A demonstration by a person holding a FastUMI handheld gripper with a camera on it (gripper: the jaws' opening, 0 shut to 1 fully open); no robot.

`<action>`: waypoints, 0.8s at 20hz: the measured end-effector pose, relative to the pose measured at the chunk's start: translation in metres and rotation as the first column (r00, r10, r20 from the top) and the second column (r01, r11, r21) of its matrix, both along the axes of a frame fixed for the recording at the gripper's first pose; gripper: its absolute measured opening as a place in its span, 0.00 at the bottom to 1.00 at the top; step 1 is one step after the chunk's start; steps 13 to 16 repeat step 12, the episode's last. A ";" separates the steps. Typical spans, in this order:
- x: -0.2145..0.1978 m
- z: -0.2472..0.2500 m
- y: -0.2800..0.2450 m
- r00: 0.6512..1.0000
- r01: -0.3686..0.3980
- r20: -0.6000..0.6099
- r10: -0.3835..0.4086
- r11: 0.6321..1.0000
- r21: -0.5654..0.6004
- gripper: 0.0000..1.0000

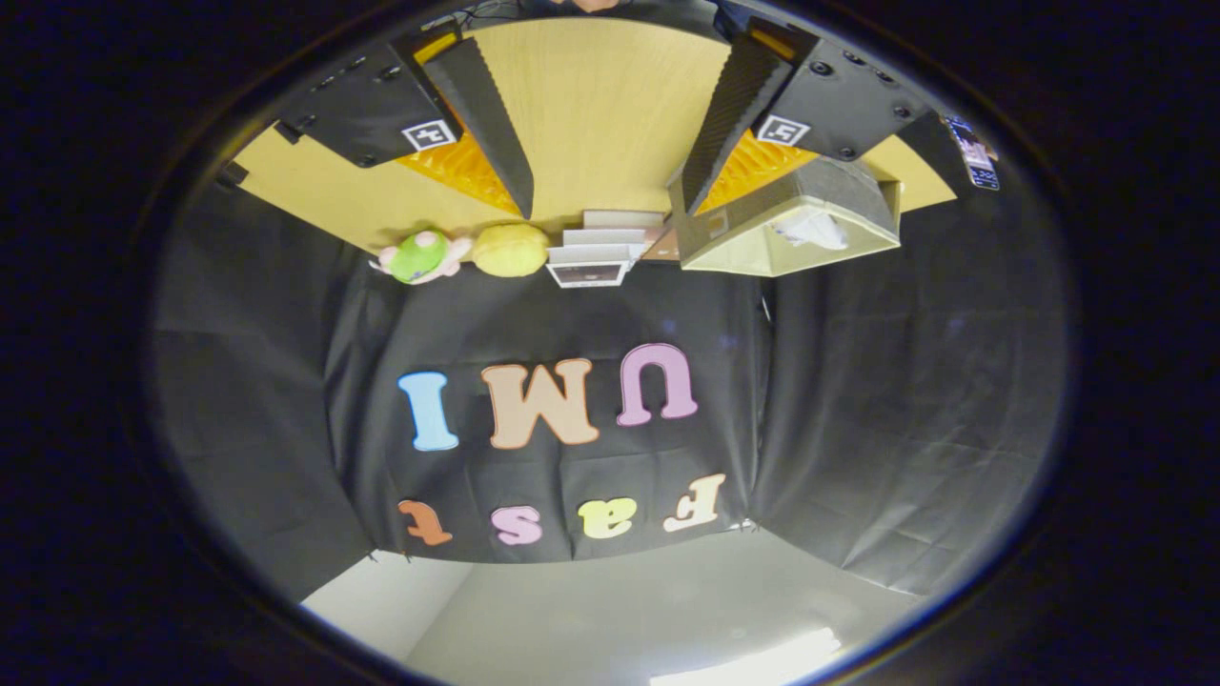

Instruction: Open the storage box then place both shoes into the box .Put the left shoe in first, then the right shoe, with the right side of both shoes facing outward in a uniform manner.

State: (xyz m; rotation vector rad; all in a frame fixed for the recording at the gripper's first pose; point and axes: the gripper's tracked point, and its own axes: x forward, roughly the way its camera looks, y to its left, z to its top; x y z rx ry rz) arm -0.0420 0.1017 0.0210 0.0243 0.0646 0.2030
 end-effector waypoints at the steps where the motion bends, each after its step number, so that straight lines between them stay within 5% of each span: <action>1: -0.001 0.002 -0.004 1.000 0.010 0.007 -0.010 1.000 -0.003 0.98; 16: -0.008 0.007 0.003 1.000 -0.013 0.027 0.013 1.000 -0.014 0.98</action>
